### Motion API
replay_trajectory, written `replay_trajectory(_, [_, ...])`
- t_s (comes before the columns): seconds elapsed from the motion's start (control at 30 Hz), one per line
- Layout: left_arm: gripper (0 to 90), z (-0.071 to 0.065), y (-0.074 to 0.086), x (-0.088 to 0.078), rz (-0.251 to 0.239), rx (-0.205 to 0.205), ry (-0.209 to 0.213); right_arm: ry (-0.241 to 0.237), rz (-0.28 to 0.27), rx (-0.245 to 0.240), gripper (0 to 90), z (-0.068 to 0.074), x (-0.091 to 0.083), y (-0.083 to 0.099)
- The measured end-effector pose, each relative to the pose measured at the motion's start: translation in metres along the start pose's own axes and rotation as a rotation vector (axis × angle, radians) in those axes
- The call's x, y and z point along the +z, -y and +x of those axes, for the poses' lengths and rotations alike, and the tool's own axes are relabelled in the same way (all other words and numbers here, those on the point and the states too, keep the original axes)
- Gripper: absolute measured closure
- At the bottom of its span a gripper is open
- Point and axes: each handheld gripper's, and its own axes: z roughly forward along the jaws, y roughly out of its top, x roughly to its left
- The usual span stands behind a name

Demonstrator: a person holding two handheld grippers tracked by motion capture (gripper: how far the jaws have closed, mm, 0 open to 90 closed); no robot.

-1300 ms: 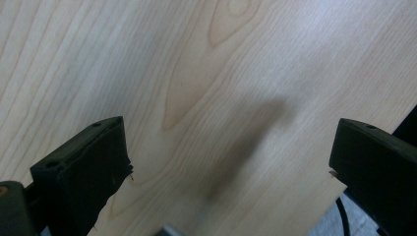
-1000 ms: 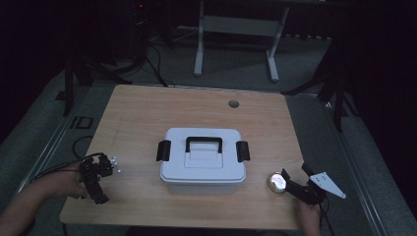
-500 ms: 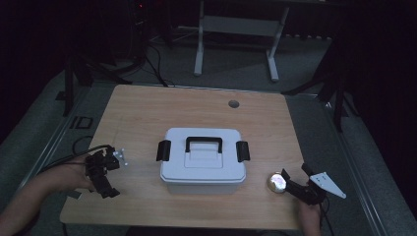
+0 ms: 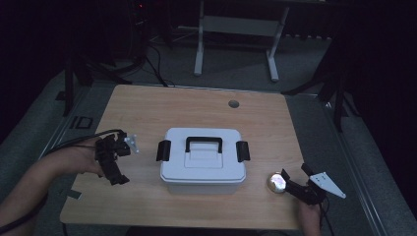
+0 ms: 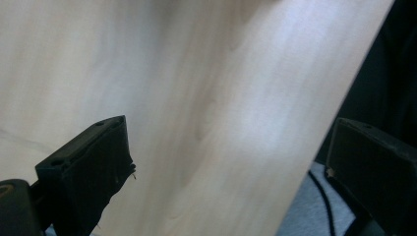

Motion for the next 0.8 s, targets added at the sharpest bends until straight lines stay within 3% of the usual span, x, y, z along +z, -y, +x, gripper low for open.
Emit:
replay_trajectory(0.23, [2.3,0.006,-0.026,-0.008,0.006,0.048,0.037,-0.002,0.002,-0.004,13.4,0.000,0.000,0.000])
replay_trajectory(0.43, [2.3,0.011,-0.047,-0.011,0.014,0.078,0.034,-0.003,0.000,-0.002,13.4,0.000,0.000,0.000])
replay_trajectory(0.63, [2.3,0.014,-0.067,-0.022,-0.005,0.114,0.016,-0.005,0.001,0.002,13.4,0.000,0.000,0.000])
replay_trajectory(0.8, [2.3,0.018,-0.086,-0.026,-0.020,0.135,0.024,-0.007,0.000,0.003,13.4,-0.001,0.000,0.000])
